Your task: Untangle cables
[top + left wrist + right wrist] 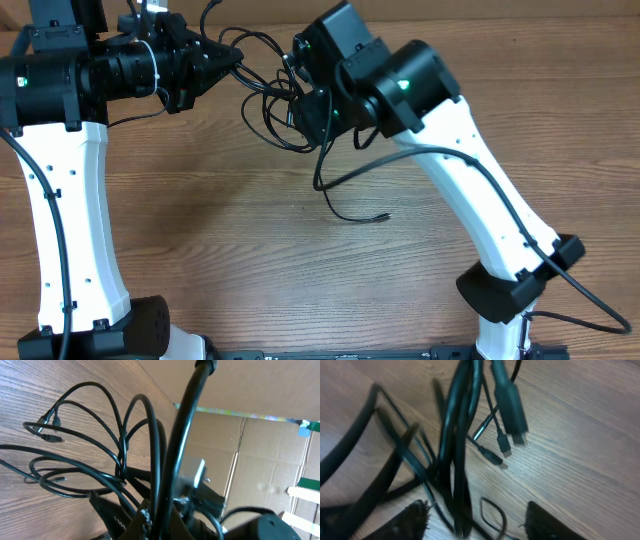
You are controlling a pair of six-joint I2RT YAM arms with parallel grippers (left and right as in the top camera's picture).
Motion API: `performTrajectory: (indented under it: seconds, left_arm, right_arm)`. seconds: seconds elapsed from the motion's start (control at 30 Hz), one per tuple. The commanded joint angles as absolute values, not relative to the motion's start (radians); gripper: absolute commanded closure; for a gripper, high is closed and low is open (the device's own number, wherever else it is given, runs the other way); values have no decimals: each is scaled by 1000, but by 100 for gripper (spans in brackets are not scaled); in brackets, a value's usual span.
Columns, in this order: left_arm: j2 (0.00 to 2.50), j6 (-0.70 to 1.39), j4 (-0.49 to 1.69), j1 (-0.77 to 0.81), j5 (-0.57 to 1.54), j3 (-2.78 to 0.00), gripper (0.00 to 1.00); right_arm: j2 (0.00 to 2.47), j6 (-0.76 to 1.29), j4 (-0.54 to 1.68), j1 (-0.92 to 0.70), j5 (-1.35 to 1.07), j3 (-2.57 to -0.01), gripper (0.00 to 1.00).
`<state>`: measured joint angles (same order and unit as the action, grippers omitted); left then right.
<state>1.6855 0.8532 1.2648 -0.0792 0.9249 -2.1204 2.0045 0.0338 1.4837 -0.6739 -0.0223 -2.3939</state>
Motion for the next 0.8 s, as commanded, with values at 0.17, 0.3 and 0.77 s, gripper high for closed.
performTrajectory:
  seconds: [0.17, 0.3, 0.77]
  left_arm:
    - [1664, 868, 1261, -79, 912, -2144, 96]
    - [1664, 862, 1287, -78, 812, -2144, 96]
    - [1664, 771, 1361, -78, 595, -2144, 96]
  right_arm:
    - [2011, -9, 1452, -670, -32, -2395, 73]
    - [2011, -9, 1463, -670, -32, -2395, 83]
    - [2003, 53, 1463, -670, -32, -2400, 96]
